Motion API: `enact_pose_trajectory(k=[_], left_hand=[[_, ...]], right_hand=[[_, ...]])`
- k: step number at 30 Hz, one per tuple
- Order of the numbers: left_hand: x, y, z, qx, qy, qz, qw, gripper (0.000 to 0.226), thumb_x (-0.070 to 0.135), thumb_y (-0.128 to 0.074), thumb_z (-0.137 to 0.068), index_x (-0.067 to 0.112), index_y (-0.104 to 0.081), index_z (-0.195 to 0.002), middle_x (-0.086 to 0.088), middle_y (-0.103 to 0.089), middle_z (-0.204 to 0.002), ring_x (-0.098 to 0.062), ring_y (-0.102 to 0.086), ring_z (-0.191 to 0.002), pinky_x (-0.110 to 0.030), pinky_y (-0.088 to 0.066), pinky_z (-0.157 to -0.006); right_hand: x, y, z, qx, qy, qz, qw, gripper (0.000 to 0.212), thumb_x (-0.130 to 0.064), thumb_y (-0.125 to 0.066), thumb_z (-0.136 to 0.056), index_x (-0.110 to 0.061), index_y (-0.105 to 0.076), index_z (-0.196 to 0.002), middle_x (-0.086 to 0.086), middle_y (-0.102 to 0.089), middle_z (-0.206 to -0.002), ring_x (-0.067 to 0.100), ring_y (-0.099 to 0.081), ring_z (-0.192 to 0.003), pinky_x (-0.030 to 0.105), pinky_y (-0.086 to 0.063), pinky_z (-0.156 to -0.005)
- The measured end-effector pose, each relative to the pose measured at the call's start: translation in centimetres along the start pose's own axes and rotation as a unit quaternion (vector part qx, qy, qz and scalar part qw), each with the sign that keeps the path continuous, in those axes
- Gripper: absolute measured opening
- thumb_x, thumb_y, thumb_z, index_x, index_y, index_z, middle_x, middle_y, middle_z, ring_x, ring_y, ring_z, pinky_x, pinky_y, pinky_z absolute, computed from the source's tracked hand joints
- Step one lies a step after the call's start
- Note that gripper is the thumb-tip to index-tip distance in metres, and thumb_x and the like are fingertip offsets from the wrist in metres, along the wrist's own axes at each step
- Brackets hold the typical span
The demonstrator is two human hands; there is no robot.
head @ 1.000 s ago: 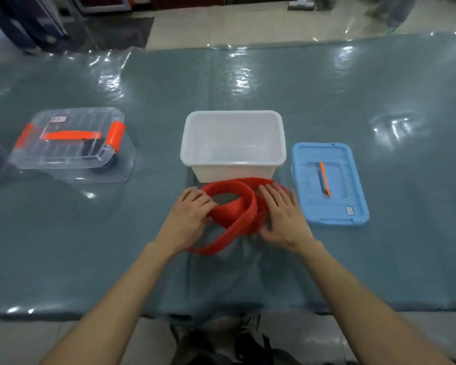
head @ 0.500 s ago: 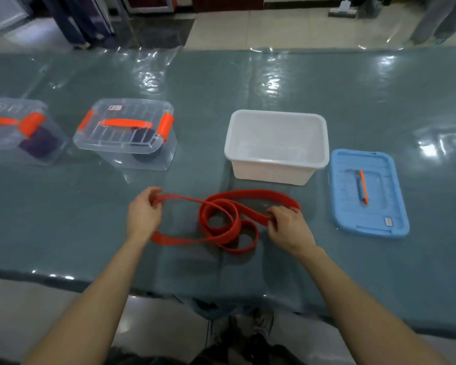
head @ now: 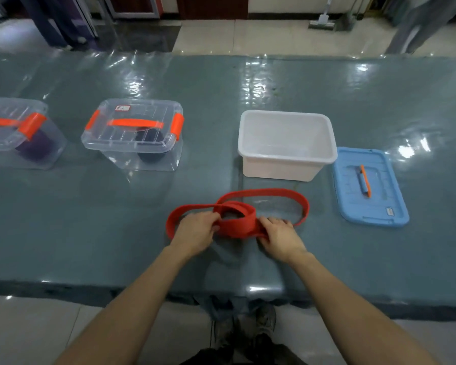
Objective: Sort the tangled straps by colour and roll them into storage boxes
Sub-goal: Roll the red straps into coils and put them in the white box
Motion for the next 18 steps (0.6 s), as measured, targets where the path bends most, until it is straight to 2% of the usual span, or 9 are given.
enact_pose_trajectory(k=[3, 7, 8, 9, 11, 12, 14, 16, 18], left_hand=[[-3.6, 4.2, 0.1, 0.102, 0.082, 0.164, 0.978, 0.016, 0.015, -0.067, -0.105, 0.009, -0.070, -0.120, -0.012, -0.076, -0.115, -0.029, -0.070, -0.105, -0.042, -0.053, -0.095], [-9.1, 9.7, 0.9, 0.286, 0.215, 0.391, 0.848, 0.028, -0.006, -0.055, -0.099, 0.010, -0.064, -0.120, -0.005, -0.063, -0.081, -0.013, -0.063, -0.077, -0.038, -0.049, -0.080], [-10.2, 10.5, 0.9, 0.311, 0.240, 0.382, 0.836, 0.031, -0.004, -0.054, -0.097, 0.012, -0.062, -0.123, -0.005, -0.061, -0.080, -0.019, -0.065, -0.078, -0.040, -0.049, -0.080], [-10.8, 10.9, 1.0, 0.317, 0.270, 0.336, 0.845, 0.036, -0.001, -0.056, -0.096, 0.012, -0.061, -0.129, -0.010, -0.066, -0.089, -0.029, -0.068, -0.090, -0.045, -0.051, -0.087], [-10.6, 11.1, 1.2, 0.310, 0.299, 0.177, 0.885, 0.052, -0.003, -0.063, -0.087, 0.010, -0.061, -0.138, -0.020, -0.067, -0.122, -0.043, -0.061, -0.121, -0.053, -0.046, -0.106], [-9.5, 10.8, 1.3, 0.324, 0.269, 0.124, 0.898, 0.057, -0.006, -0.065, -0.082, 0.008, -0.063, -0.137, -0.023, -0.064, -0.129, -0.045, -0.057, -0.126, -0.053, -0.043, -0.110], [-5.2, 9.4, 0.7, 0.318, 0.132, 0.110, 0.932, 0.055, -0.010, -0.066, -0.076, 0.005, -0.068, -0.129, -0.021, -0.066, -0.126, -0.045, -0.061, -0.121, -0.053, -0.046, -0.109], [0.1, 6.8, -0.3, 0.224, -0.022, 0.149, 0.963, 0.051, -0.004, -0.068, -0.076, 0.009, -0.070, -0.125, -0.011, -0.068, -0.123, -0.036, -0.065, -0.117, -0.049, -0.050, -0.109], [4.2, 3.6, -0.9, 0.105, -0.111, 0.151, 0.977, 0.058, 0.012, -0.072, -0.074, 0.014, -0.069, -0.132, -0.005, -0.068, -0.132, -0.029, -0.064, -0.125, -0.046, -0.048, -0.113]], right_hand=[[-0.9, 3.3, -0.1, 0.063, 0.011, -0.049, 0.997, 0.034, -0.023, -0.066, -0.091, -0.021, -0.066, -0.125, 0.006, -0.071, -0.121, 0.033, -0.064, -0.122, 0.047, -0.034, -0.118], [-1.9, 10.2, -0.3, 0.114, 0.023, -0.092, 0.989, 0.020, -0.028, -0.072, -0.078, -0.027, -0.071, -0.098, -0.005, -0.074, -0.101, 0.024, -0.064, -0.108, 0.050, -0.032, -0.121], [-1.8, 12.0, 0.0, 0.122, 0.020, -0.117, 0.985, 0.018, -0.031, -0.071, -0.073, -0.028, -0.070, -0.090, -0.009, -0.073, -0.093, 0.022, -0.066, -0.100, 0.048, -0.035, -0.117], [-1.6, 13.6, 0.4, 0.129, 0.013, -0.140, 0.982, 0.017, -0.033, -0.069, -0.069, -0.029, -0.070, -0.085, -0.012, -0.072, -0.086, 0.020, -0.066, -0.093, 0.045, -0.039, -0.114], [-0.6, 15.6, 1.1, 0.139, -0.004, -0.161, 0.977, 0.016, -0.034, -0.070, -0.067, -0.028, -0.072, -0.082, -0.011, -0.071, -0.086, 0.019, -0.066, -0.087, 0.042, -0.045, -0.106], [0.0, 16.0, 1.4, 0.137, -0.011, -0.159, 0.978, 0.015, -0.030, -0.073, -0.070, -0.027, -0.075, -0.085, -0.008, -0.072, -0.092, 0.021, -0.067, -0.088, 0.040, -0.049, -0.101], [0.8, 15.8, 2.0, 0.115, -0.025, -0.140, 0.983, 0.015, -0.019, -0.077, -0.077, -0.023, -0.078, -0.091, -0.002, -0.070, -0.105, 0.024, -0.067, -0.094, 0.037, -0.052, -0.097], [1.5, 15.0, 2.2, 0.084, -0.031, -0.112, 0.990, 0.010, -0.014, -0.075, -0.086, -0.017, -0.079, -0.095, 0.001, -0.067, -0.108, 0.026, -0.067, -0.098, 0.036, -0.052, -0.096], [1.9, 14.6, 2.3, 0.070, -0.028, -0.117, 0.990, 0.007, -0.014, -0.074, -0.091, -0.016, -0.080, -0.095, 0.002, -0.067, -0.104, 0.024, -0.067, -0.097, 0.032, -0.051, -0.092]])
Point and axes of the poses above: each hand's wrist, its own z-axis away from the middle knuckle, its own y-axis out of the back of the hand, x = y × z, the point moved 7 cm from there along -z, towards the middle knuckle
